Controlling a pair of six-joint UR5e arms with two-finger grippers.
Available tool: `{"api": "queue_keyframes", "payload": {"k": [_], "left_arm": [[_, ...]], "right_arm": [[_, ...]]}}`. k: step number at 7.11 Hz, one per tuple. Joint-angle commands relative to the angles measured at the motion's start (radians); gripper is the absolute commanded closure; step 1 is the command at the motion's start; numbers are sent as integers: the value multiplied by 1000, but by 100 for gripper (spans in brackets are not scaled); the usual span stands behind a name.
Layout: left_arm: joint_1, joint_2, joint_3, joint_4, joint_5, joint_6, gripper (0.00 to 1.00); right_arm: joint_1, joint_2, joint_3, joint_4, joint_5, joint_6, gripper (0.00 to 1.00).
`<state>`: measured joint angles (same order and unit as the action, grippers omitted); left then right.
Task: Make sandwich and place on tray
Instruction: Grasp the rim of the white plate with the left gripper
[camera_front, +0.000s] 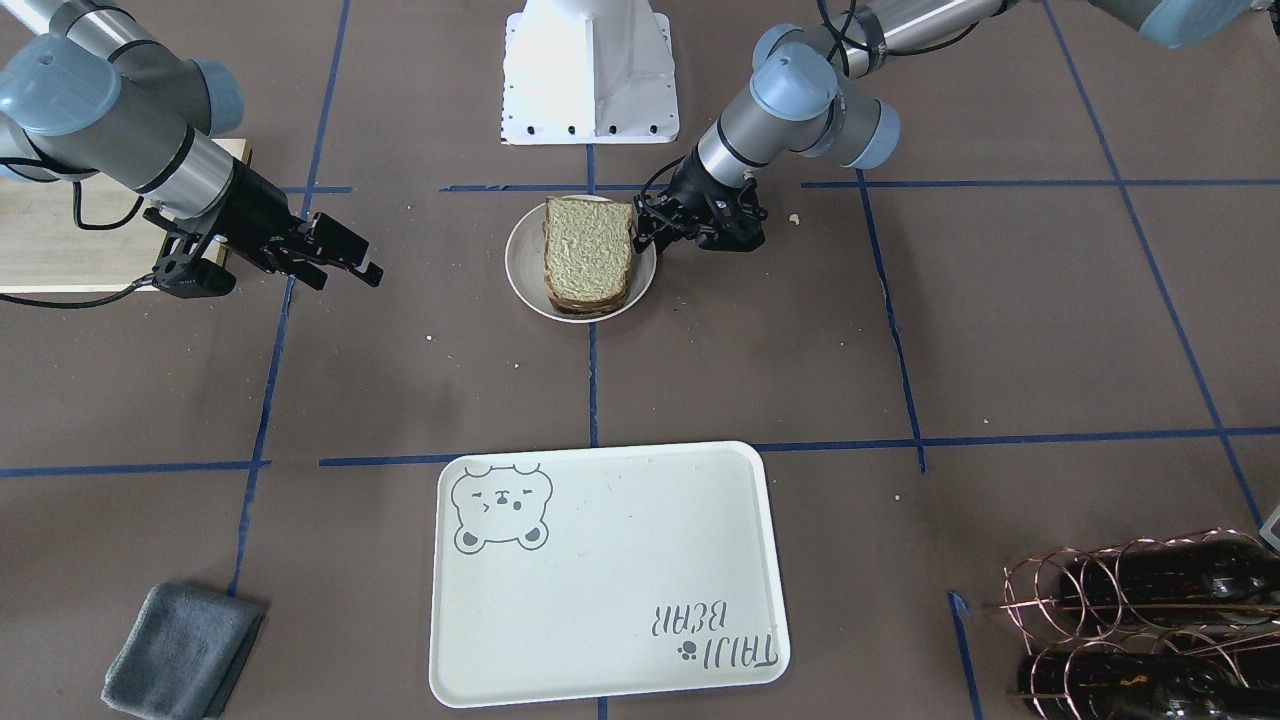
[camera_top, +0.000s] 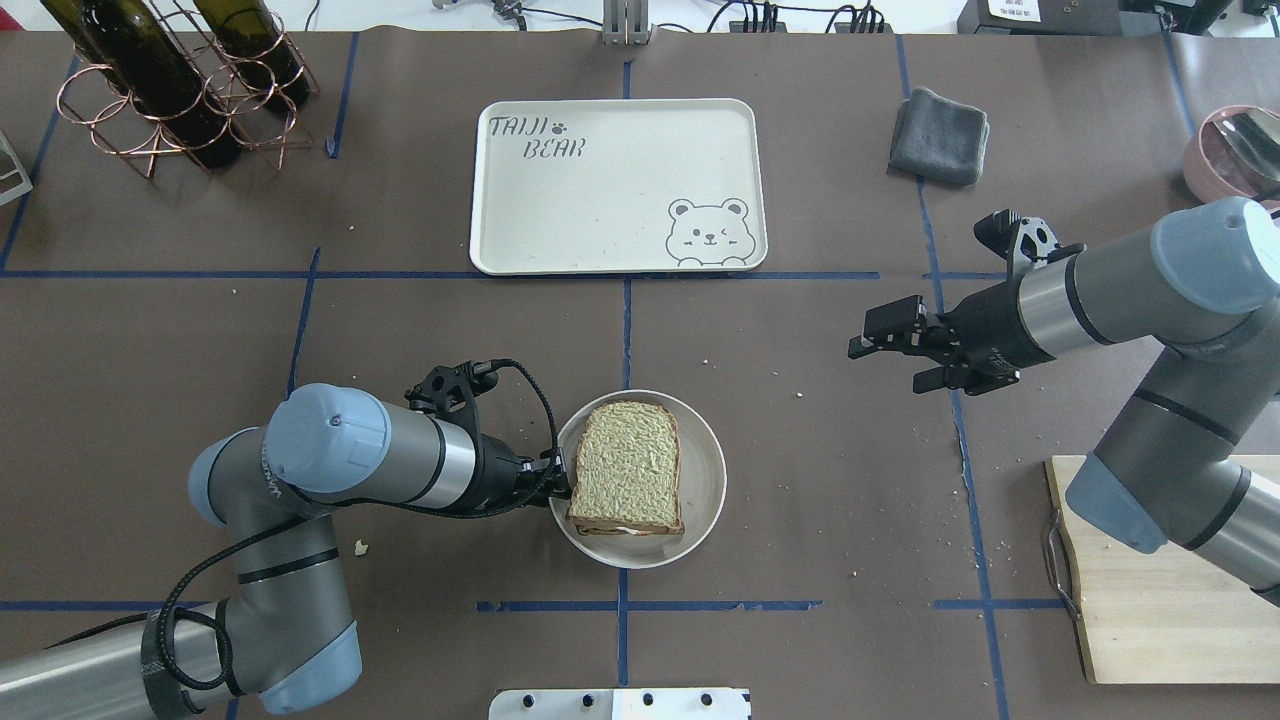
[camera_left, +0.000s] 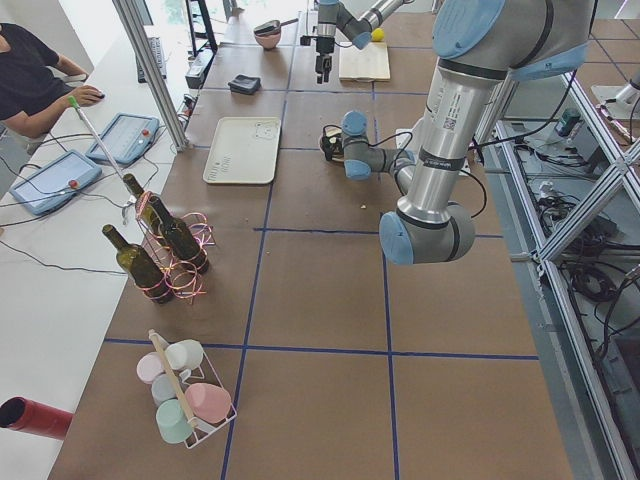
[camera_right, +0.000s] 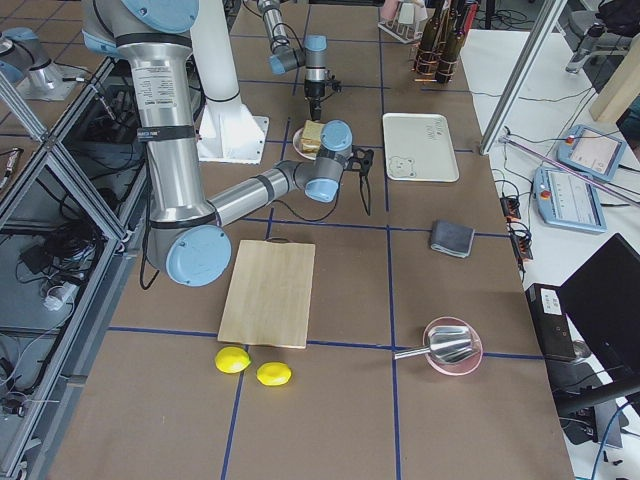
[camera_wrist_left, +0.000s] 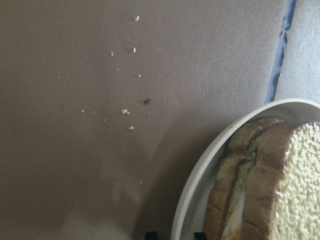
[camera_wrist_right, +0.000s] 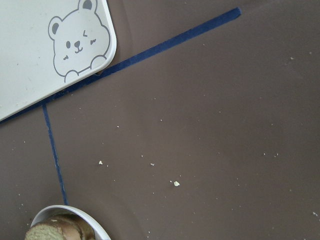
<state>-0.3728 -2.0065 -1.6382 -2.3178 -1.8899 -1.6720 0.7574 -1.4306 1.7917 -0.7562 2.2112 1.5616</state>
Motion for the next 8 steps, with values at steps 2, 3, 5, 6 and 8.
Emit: {"api": "queue_keyframes", "payload": {"k": [2, 3, 5, 6, 8], "left_arm": [[2, -27, 29, 0, 0, 0, 78], [2, -28, 29, 0, 0, -5, 100], [-6, -18, -20, 2, 0, -24, 100], [-20, -15, -64, 0, 3, -131, 100], [-84, -26, -89, 2, 14, -279, 100]], "right_arm": [[0, -2, 0, 2, 1, 0, 0], [0, -2, 0, 2, 1, 0, 0], [2, -4, 3, 3, 1, 0, 0], [5, -13, 12, 3, 5, 0, 0], [8, -46, 11, 43, 10, 0, 0]]}}
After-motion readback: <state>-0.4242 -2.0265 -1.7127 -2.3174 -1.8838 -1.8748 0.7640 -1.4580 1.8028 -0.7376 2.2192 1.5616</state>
